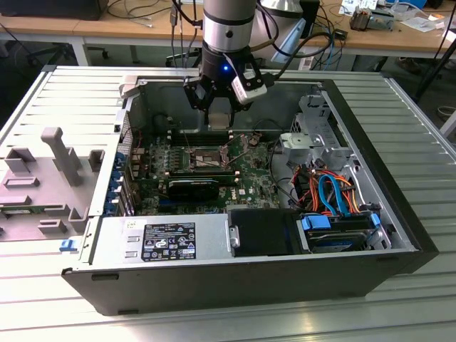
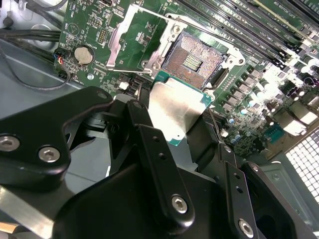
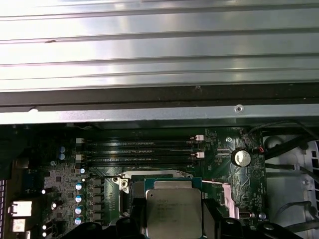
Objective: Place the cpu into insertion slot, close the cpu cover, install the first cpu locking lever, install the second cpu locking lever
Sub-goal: 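Place the cpu into insertion slot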
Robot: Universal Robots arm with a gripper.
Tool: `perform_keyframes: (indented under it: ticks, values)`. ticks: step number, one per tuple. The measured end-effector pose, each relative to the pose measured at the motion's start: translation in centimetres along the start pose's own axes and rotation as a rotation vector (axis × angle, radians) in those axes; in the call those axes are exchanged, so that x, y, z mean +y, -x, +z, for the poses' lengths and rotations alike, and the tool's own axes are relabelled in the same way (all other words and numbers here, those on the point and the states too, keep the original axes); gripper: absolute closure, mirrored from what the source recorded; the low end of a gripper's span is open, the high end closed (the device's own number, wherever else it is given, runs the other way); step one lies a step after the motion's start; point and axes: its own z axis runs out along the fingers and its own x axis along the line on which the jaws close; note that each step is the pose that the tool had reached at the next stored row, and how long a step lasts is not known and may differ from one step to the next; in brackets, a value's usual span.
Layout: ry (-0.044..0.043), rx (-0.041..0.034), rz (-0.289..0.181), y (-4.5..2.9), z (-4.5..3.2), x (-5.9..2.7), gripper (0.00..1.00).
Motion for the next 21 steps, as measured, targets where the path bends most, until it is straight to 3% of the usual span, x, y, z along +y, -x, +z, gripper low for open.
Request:
perform_keyframes:
  ticks: [21]
  values:
    - [0.0, 0.0, 0.0, 0.01, 0.36, -0.08, 0.46]
